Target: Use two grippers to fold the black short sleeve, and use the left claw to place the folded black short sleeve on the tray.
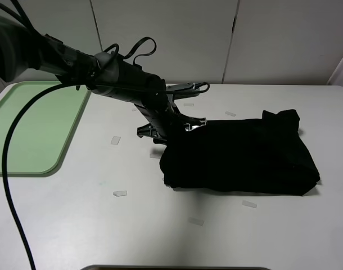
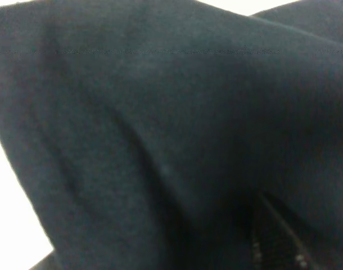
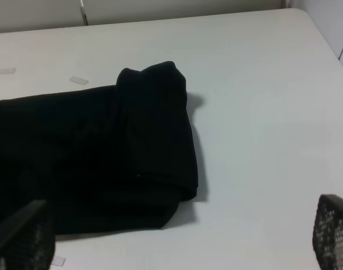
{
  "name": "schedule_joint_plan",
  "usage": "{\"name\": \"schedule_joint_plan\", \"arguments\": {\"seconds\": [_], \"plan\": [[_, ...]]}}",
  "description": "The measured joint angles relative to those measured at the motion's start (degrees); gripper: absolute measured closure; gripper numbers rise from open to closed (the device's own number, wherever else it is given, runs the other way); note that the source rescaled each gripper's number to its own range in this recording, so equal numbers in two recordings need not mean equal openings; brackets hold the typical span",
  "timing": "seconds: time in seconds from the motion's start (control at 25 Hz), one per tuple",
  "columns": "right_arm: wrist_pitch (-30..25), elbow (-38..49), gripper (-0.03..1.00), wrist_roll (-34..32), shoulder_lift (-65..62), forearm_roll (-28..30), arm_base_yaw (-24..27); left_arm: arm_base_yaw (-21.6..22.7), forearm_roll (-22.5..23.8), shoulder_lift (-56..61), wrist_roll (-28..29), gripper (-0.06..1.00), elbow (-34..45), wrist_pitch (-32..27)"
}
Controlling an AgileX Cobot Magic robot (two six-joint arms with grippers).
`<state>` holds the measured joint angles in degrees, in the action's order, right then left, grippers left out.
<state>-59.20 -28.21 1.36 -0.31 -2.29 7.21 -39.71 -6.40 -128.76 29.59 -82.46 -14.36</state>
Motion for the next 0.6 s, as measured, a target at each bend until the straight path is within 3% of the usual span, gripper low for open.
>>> {"name": "schedule_joint_plan", "arguments": {"seconds": [0.6], "plan": [[0.0,0.0,-0.03,0.0,0.0,0.0,0.0,0.1,-0.19,-0.17,0.16,0.84,0.15,-0.45]]}}
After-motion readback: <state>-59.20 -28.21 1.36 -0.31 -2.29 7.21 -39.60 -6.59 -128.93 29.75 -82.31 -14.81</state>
